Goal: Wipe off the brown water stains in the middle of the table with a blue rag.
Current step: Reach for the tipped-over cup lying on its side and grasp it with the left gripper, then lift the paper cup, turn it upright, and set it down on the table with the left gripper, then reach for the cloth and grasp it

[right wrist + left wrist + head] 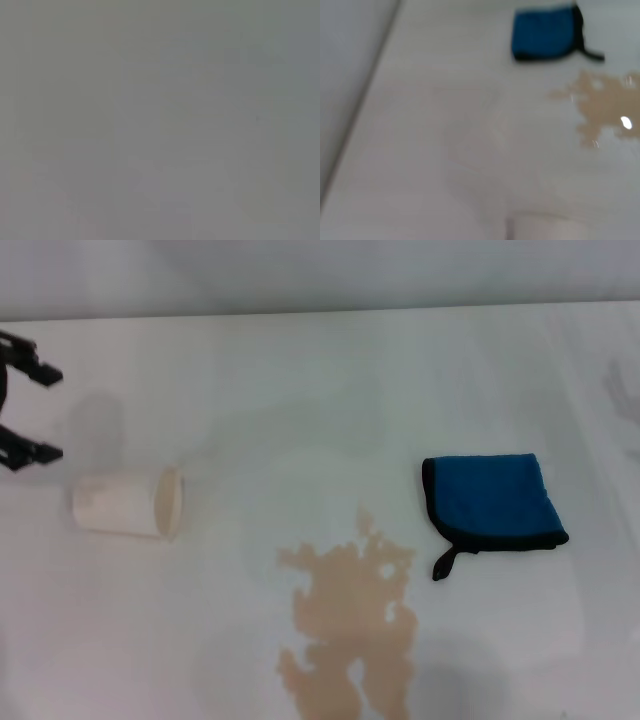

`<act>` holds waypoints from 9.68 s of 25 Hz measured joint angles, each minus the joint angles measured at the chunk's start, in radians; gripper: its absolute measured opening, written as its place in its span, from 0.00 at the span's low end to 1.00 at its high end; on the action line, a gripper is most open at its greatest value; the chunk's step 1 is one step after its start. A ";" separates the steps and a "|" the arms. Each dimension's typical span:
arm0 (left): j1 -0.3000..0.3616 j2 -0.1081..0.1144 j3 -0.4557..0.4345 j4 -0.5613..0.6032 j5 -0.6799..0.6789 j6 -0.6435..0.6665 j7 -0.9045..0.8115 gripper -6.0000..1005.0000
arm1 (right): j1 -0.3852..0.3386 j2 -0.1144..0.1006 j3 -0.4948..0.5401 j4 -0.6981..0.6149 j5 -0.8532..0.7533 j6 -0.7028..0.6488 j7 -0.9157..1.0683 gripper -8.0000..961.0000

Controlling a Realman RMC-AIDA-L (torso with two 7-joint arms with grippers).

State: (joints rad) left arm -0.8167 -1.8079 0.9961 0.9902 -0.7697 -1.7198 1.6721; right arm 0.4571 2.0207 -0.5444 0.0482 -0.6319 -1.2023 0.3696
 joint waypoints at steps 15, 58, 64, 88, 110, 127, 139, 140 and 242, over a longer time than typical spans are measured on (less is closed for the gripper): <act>-0.033 -0.191 0.036 0.033 0.290 0.078 0.075 0.87 | -0.003 0.000 0.009 -0.001 0.000 0.000 0.000 0.89; -0.005 -0.262 0.132 -0.145 0.316 0.363 0.127 0.87 | 0.004 -0.002 0.026 -0.024 0.000 0.051 0.000 0.89; -0.005 -0.262 0.141 -0.164 0.317 0.384 0.127 0.87 | 0.000 -0.002 0.026 -0.024 0.000 0.047 0.000 0.89; 0.000 -0.265 0.141 -0.207 0.310 0.441 0.126 0.76 | -0.002 -0.002 0.026 -0.024 0.000 0.049 0.000 0.89; 0.182 -0.266 0.035 -0.251 -0.374 0.690 0.271 0.66 | -0.001 -0.004 0.026 -0.026 0.000 0.050 0.000 0.89; 0.213 -0.279 0.034 -0.761 -1.339 0.811 0.897 0.66 | 0.008 -0.004 0.026 -0.039 0.000 0.053 0.000 0.89; 0.162 -0.289 0.035 -0.910 -1.452 0.836 0.932 0.67 | 0.018 -0.004 0.019 -0.049 -0.004 0.077 0.000 0.89; 0.161 -0.290 0.036 -0.916 -1.452 0.836 0.932 0.67 | 0.019 -0.004 0.019 -0.049 -0.004 0.077 0.000 0.89; 0.496 -0.270 -0.271 -1.001 -1.510 0.320 0.840 0.86 | 0.108 -0.205 -0.717 -0.501 -0.752 0.205 1.331 0.89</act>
State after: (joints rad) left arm -0.3207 -2.0780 0.7247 -0.0107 -2.2792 -1.4000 2.5124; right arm 0.5656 1.8153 -1.2613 -0.4527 -1.3842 -0.9970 1.7007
